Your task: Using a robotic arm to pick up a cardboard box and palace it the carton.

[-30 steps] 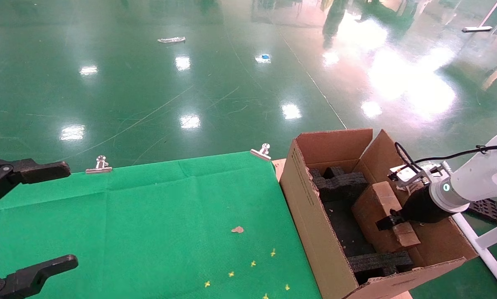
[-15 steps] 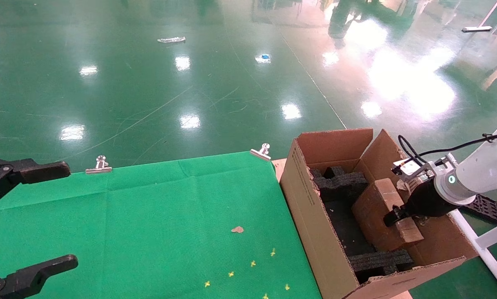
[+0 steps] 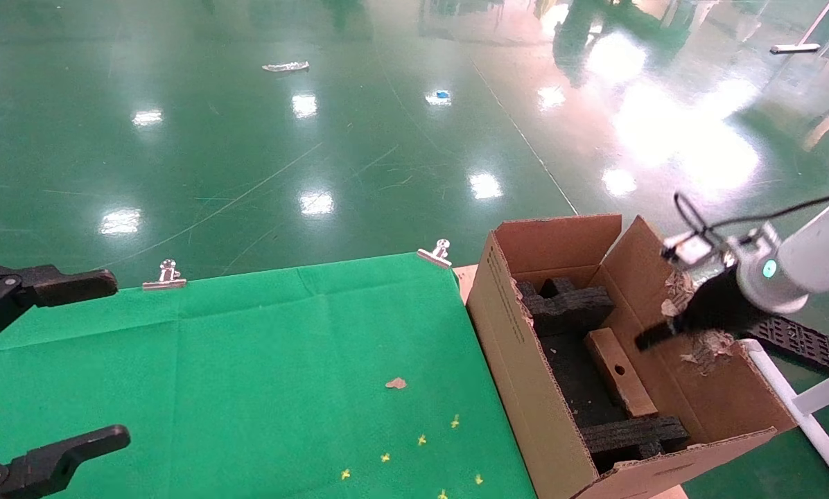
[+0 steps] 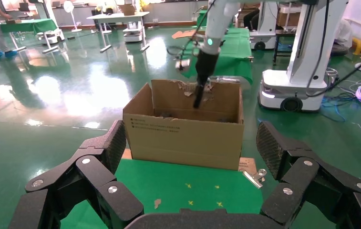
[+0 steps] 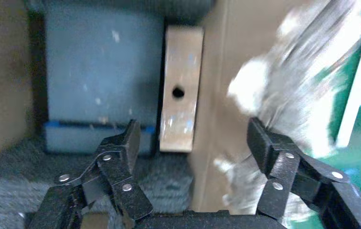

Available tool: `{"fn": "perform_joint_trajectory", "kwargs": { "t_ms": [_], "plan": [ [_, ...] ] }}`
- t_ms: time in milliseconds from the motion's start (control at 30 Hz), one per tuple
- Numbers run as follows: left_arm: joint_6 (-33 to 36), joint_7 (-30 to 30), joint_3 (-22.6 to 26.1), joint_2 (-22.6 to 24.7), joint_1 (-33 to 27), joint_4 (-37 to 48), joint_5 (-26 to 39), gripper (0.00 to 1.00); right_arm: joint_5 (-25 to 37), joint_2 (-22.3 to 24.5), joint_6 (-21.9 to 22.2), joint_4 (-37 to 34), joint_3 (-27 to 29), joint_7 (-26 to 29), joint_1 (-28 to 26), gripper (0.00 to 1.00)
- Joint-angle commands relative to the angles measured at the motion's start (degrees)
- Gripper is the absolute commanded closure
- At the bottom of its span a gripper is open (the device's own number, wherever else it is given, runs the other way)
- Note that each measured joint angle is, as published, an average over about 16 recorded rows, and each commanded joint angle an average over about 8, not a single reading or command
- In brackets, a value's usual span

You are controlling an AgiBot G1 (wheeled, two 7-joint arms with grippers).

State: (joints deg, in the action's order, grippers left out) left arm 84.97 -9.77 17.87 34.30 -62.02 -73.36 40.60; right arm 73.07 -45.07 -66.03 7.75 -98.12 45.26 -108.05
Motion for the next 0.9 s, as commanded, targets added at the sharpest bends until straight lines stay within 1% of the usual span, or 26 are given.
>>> {"fn": "perform_joint_trajectory", "kwargs": {
  "t_ms": [33, 233, 333, 433, 567, 633, 767, 900],
  "plan": [
    [0.0, 0.0, 0.0, 0.0, 0.0, 0.0, 0.0, 0.0, -0.03, 0.29, -0.24, 0.11, 0.12, -0.72, -1.54, 0.0],
    [-0.01, 0.01, 0.02, -0.01, 0.0, 0.0, -0.01, 0.0, 0.24, 2.17, -1.7, 3.11, 0.61, -3.83, -10.34, 0.0],
    [-0.01, 0.01, 0.02, -0.01, -0.01, 0.0, -0.02, 0.0, -0.94, 4.55, -2.68, 6.73, 1.72, -6.02, -14.11, 0.0],
    [-0.01, 0.02, 0.03, -0.01, -0.01, 0.0, -0.02, 0.0, -3.09, 8.1, -3.15, 12.18, 3.26, -8.56, -16.0, 0.0],
    [-0.02, 0.02, 0.04, -0.02, -0.01, 0.0, -0.03, 0.0, -5.81, 12.47, -3.04, 18.91, 4.97, -10.82, -16.13, 0.0],
    [-0.03, 0.02, 0.04, -0.02, 0.0, 0.01, -0.03, 0.0, -6.87, 13.93, -3.15, 21.49, 5.98, -11.46, -15.52, 0.0],
    [-0.03, 0.03, 0.05, -0.02, 0.0, 0.03, -0.03, 0.0, -8.65, 15.25, -3.95, 25.22, 9.4, -12.58, -13.19, 0.0],
    [-0.02, 0.04, 0.06, -0.02, -0.01, 0.05, -0.04, 0.0, -10.17, 14.9, -5.01, 27.96, 14.32, -14.06, -9.15, 0.0]
  ]
}}
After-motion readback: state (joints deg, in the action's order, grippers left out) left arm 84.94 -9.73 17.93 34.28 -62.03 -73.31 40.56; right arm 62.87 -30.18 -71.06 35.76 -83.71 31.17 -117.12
